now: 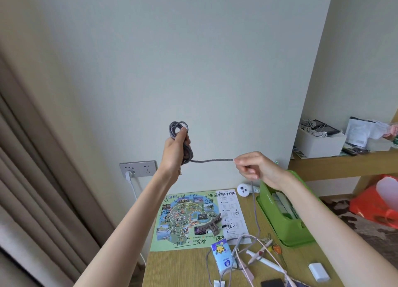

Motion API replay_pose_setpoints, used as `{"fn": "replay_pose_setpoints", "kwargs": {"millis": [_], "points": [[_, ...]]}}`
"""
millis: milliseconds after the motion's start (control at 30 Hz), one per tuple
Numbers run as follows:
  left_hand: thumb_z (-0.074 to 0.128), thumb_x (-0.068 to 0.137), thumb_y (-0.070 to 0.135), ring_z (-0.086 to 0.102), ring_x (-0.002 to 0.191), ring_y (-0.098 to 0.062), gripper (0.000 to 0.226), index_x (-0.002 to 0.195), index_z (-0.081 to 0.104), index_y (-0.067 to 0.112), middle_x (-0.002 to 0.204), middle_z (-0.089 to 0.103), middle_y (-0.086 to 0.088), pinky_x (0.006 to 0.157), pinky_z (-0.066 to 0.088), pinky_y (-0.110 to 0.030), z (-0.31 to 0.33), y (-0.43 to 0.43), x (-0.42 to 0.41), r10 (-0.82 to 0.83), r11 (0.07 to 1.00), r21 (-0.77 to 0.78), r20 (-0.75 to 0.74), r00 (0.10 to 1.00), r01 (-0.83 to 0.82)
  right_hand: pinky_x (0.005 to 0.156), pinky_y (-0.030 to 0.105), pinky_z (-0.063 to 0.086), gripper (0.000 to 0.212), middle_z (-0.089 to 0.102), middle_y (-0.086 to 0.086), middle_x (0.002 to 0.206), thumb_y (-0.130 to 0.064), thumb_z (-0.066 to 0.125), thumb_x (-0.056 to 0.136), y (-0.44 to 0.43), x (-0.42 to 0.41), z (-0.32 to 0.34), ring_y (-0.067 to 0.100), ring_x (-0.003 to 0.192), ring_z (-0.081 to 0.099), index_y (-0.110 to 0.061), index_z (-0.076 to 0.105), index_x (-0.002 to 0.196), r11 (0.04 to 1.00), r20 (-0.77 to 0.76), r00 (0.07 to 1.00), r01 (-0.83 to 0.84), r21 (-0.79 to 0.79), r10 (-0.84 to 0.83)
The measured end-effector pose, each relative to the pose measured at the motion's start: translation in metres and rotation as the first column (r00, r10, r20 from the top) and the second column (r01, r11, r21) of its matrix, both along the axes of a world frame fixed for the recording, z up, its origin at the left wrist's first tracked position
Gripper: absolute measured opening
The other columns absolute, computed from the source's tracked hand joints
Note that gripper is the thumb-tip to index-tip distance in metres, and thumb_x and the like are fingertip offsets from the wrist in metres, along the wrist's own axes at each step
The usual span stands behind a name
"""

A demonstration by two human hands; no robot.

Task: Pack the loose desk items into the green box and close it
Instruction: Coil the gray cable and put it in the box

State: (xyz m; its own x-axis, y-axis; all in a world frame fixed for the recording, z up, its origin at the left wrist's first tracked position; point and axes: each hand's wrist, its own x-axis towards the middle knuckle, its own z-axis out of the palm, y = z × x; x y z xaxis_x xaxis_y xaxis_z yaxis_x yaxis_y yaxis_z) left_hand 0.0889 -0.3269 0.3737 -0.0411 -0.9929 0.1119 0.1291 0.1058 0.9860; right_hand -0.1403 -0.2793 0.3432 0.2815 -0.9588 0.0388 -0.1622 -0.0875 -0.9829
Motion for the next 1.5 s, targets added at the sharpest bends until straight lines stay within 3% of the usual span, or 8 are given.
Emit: {"fn": "replay_pose_setpoints", "kwargs": {"millis": [300, 467, 567, 733, 900, 1100, 1333, 1500], "points": [[0.049, 0.099, 0.042, 0.035, 0.058, -0.013, 0.037, 0.068, 0.040, 0.024, 0.059, 0.037, 0.007, 0.058, 0.025, -0.030, -0.023, 0.002, -0.002, -0.212, 0.977, 0.040, 0.160, 0.964, 0.208, 0.042, 0.020, 0.016, 0.021, 0.035, 0.000, 0.053, -0.020, 0.056, 0.082, 0.003, -0.010, 0.035, 0.010, 0.040, 0.026, -0.013, 0.058, 0.063, 0.994, 0.084, 0.996, -0.012, -0.104, 0.021], [0.036, 0.097, 0.057, 0.031, 0.052, -0.010, 0.046, 0.066, 0.039, 0.023, 0.057, 0.039, 0.011, 0.048, 0.025, -0.020, -0.024, 0.017, -0.014, -0.374, 0.914, -0.006, 0.373, 0.849, 0.405, 0.042, 0.018, 0.022, 0.026, 0.039, -0.002, 0.053, -0.020, 0.053, 0.096, -0.002, -0.001, 0.048, 0.010, 0.041, 0.028, -0.012, 0.062, 0.073, 0.973, -0.036, 0.999, 0.004, -0.229, -0.013], [0.036, 0.086, 0.065, 0.038, 0.057, -0.013, 0.053, 0.075, 0.047, 0.014, 0.068, 0.045, -0.004, 0.050, 0.032, -0.019, -0.020, 0.026, -0.021, -0.412, 0.881, -0.008, 0.478, 0.775, 0.473, 0.043, 0.017, 0.027, 0.028, 0.042, -0.001, 0.053, -0.019, 0.048, 0.100, -0.005, 0.008, 0.051, 0.010, 0.041, 0.031, -0.008, 0.062, 0.079, 0.958, -0.095, 0.995, 0.001, -0.288, -0.029], [0.051, 0.097, 0.044, 0.034, 0.057, -0.015, 0.038, 0.075, 0.043, 0.015, 0.063, 0.039, 0.001, 0.054, 0.030, -0.022, -0.021, 0.039, -0.034, -0.568, 0.761, 0.044, 0.527, 0.632, 0.647, 0.043, 0.018, 0.028, 0.027, 0.040, -0.001, 0.053, -0.021, 0.050, 0.100, -0.006, 0.022, 0.051, 0.009, 0.042, 0.031, -0.007, 0.065, 0.082, 0.936, -0.171, 0.985, -0.025, -0.352, -0.038], [0.043, 0.102, 0.036, 0.032, 0.047, -0.006, 0.034, 0.076, 0.042, 0.014, 0.055, 0.035, 0.011, 0.045, 0.032, -0.014, -0.011, 0.039, -0.036, -0.598, 0.787, 0.010, 0.253, 0.760, 0.617, 0.041, 0.021, 0.020, 0.032, 0.034, -0.002, 0.050, -0.032, 0.051, 0.099, -0.009, 0.022, 0.034, 0.010, 0.042, 0.026, -0.005, 0.056, 0.083, 0.943, -0.044, 0.983, 0.161, -0.291, -0.181], [0.041, 0.102, 0.041, 0.034, 0.054, -0.010, 0.036, 0.094, 0.060, 0.011, 0.058, 0.040, 0.008, 0.052, 0.030, -0.021, -0.002, 0.025, -0.033, -0.286, 0.941, -0.121, 0.214, 0.934, 0.316, 0.045, 0.025, 0.016, 0.042, 0.025, 0.001, 0.056, -0.041, 0.037, 0.102, -0.007, 0.023, 0.001, 0.012, 0.044, 0.021, -0.011, 0.048, 0.075, 0.982, 0.022, 0.994, 0.112, -0.153, -0.110], [0.049, 0.100, 0.039, 0.033, 0.059, -0.013, 0.034, 0.100, 0.070, 0.012, 0.065, 0.038, -0.001, 0.050, 0.028, -0.020, -0.005, 0.027, -0.041, -0.194, 0.963, -0.150, 0.186, 0.963, 0.223, 0.038, 0.019, 0.023, 0.046, 0.032, -0.002, 0.050, -0.041, 0.041, 0.102, -0.006, 0.039, -0.005, 0.011, 0.038, 0.026, -0.013, 0.053, 0.068, 0.996, 0.063, 0.998, -0.023, -0.089, 0.029], [0.048, 0.099, 0.042, 0.031, 0.059, -0.013, 0.034, 0.079, 0.056, 0.016, 0.072, 0.038, -0.008, 0.053, 0.026, -0.025, -0.007, 0.028, -0.041, -0.168, 0.963, -0.169, 0.230, 0.959, 0.209, 0.042, 0.021, 0.024, 0.050, 0.032, 0.000, 0.050, -0.044, 0.042, 0.101, -0.003, 0.040, -0.006, 0.014, 0.040, 0.027, -0.009, 0.054, 0.066, 0.997, 0.016, 1.000, -0.008, -0.070, 0.010]]}}
